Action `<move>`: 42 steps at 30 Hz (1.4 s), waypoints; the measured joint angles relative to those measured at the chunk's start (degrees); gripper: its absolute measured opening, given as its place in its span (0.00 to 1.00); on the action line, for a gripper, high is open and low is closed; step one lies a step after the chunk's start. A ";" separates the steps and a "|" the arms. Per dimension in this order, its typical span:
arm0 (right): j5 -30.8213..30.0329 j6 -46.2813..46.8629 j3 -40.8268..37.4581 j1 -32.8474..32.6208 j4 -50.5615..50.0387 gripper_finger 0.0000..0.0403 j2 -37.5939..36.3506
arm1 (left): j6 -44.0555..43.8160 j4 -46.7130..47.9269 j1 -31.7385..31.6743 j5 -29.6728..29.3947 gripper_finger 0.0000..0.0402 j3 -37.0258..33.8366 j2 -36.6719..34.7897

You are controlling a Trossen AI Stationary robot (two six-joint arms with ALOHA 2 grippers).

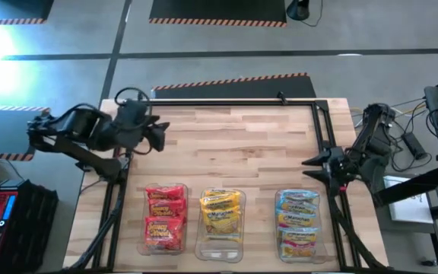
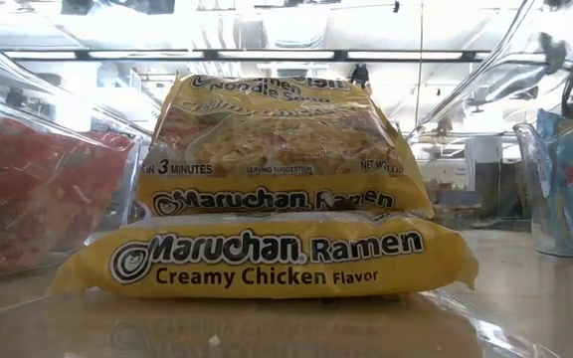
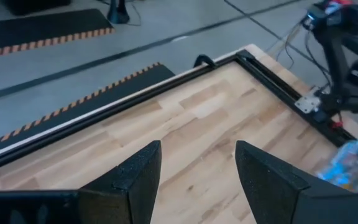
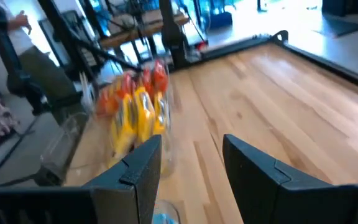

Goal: Sort Maruchan noodles
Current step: Return to Home Position

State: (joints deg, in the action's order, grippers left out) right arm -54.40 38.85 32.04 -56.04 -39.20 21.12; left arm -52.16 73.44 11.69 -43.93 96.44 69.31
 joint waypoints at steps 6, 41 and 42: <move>0.33 -10.11 -3.75 4.37 10.78 0.40 -3.08 | -6.99 -0.97 1.76 -3.09 0.47 -12.95 -7.24; 4.72 -4.85 -9.97 14.46 15.50 0.38 -4.94 | 3.73 -98.86 1.82 10.56 0.47 -86.63 -23.24; 4.74 -5.72 -9.97 14.46 15.49 0.38 -4.94 | 3.83 -98.80 1.82 10.84 0.47 -86.83 -23.24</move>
State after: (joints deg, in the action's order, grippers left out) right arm -49.66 33.13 22.06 -41.58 -23.72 16.19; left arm -48.33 -25.36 13.52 -33.09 9.61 46.06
